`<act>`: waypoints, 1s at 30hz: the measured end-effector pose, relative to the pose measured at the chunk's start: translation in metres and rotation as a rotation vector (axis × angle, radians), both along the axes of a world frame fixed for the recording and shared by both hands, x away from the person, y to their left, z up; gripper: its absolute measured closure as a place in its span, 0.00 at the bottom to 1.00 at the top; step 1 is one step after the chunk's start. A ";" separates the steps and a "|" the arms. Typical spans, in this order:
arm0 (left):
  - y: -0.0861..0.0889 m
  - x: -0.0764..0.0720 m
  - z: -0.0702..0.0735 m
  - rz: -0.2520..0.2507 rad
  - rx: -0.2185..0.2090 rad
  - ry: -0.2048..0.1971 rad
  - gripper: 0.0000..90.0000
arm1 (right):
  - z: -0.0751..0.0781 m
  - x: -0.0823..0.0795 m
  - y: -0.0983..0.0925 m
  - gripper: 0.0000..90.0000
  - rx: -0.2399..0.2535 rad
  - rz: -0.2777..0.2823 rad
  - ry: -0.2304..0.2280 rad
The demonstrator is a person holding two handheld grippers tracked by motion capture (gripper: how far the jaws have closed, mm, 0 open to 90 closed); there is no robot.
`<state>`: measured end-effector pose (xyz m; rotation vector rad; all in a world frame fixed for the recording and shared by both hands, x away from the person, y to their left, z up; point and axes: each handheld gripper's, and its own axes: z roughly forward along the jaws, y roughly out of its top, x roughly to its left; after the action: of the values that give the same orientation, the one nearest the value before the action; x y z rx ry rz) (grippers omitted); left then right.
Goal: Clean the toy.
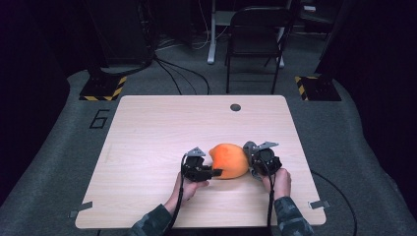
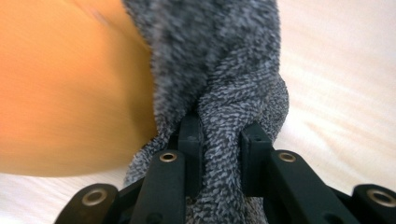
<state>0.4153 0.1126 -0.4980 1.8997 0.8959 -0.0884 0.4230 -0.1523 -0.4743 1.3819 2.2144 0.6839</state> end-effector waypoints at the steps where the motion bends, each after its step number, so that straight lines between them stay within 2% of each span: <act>1: 0.000 0.000 0.000 -0.001 0.000 -0.001 0.84 | -0.003 0.002 -0.002 0.83 -0.007 0.005 0.015; 3: 0.000 -0.001 0.001 -0.005 0.003 -0.009 0.84 | -0.002 0.003 -0.004 0.83 -0.009 0.003 0.019; 5: -0.001 -0.001 0.001 -0.001 0.002 -0.010 0.84 | 0.008 -0.001 -0.006 0.83 0.001 -0.004 0.001; 9: -0.002 -0.002 0.002 -0.001 0.007 -0.015 0.84 | 0.049 -0.018 0.002 0.83 0.053 0.034 -0.109; 11: -0.002 -0.002 0.002 -0.011 0.014 -0.023 0.84 | 0.067 -0.030 0.015 0.83 0.076 0.093 -0.156; 13: -0.002 -0.002 0.002 -0.001 0.012 -0.020 0.84 | 0.074 -0.040 0.034 0.83 0.087 0.168 -0.177; 15: -0.002 -0.003 0.002 0.002 0.009 -0.015 0.84 | 0.072 -0.047 0.054 0.83 0.053 0.232 -0.174; 18: -0.002 -0.002 0.001 0.001 0.018 -0.023 0.84 | 0.056 -0.044 0.068 0.83 0.005 0.252 -0.151; 20: -0.002 -0.002 0.000 -0.003 0.019 -0.024 0.84 | 0.051 -0.039 0.062 0.83 0.011 0.237 -0.151; 22: -0.002 -0.003 0.000 -0.006 0.027 -0.034 0.84 | 0.050 -0.035 0.052 0.83 0.023 0.202 -0.141; 24: -0.002 -0.003 0.000 -0.006 0.020 -0.026 0.84 | 0.049 -0.031 0.041 0.83 0.019 0.162 -0.134; 26: -0.002 -0.003 -0.001 -0.002 0.018 -0.018 0.84 | 0.043 -0.024 0.028 0.83 0.043 0.127 -0.109; 29: -0.003 -0.003 -0.001 -0.008 0.022 -0.026 0.84 | 0.032 -0.016 0.015 0.83 0.042 0.071 -0.072; 30: -0.002 -0.001 -0.001 -0.011 0.020 -0.023 0.84 | 0.029 -0.012 0.011 0.83 0.048 0.068 -0.068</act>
<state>0.4138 0.1104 -0.4987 1.9204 0.8739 -0.0637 0.4108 -0.1418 -0.4458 1.2917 2.2135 0.8013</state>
